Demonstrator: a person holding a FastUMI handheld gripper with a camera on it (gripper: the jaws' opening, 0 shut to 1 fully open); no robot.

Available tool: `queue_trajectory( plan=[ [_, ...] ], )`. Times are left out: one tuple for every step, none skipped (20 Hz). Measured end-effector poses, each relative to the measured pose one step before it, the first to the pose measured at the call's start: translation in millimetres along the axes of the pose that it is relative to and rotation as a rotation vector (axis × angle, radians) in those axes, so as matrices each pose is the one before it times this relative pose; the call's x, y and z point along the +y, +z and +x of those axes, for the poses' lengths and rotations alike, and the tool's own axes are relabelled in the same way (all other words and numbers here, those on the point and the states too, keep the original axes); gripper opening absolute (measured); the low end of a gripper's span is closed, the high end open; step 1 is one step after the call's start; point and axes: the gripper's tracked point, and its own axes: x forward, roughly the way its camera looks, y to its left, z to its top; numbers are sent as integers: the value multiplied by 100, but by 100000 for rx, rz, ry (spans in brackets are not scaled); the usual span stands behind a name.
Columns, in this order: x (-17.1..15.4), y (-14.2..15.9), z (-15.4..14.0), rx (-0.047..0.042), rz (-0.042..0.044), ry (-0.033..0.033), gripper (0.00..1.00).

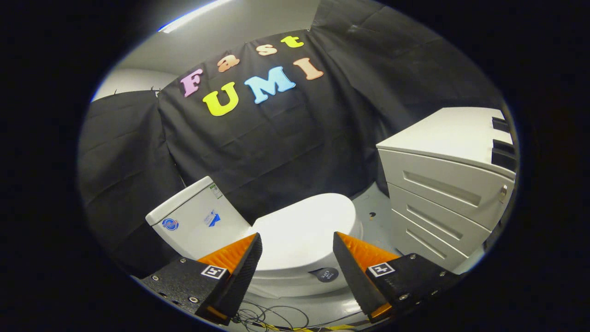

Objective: Open the toilet lid.

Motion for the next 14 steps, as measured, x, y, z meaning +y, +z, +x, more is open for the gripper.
queue_trajectory(
  plan=[
    [-68,-405,191,1034,657,30,95],
    [-150,-435,247,960,1244,-41,95],
    [-91,-326,176,1102,1993,86,95],
    [-279,-524,290,1262,2422,-113,95],
    [-250,-459,289,1264,2766,-218,95],
    [-248,-532,178,1322,2910,-136,95],
    [-382,-532,260,1611,2758,-531,95],
    [-446,-602,230,1475,2556,-526,95],
    [-461,-428,275,1458,2193,-549,95],
    [-455,-480,364,1561,2133,-561,95],
    [-408,-347,267,1446,2341,-350,95],
    [-640,-462,290,1323,2433,-555,95],
    [-474,-347,293,1347,2696,-460,95],
    [-414,-411,359,1255,2591,-410,95]
  ],
)
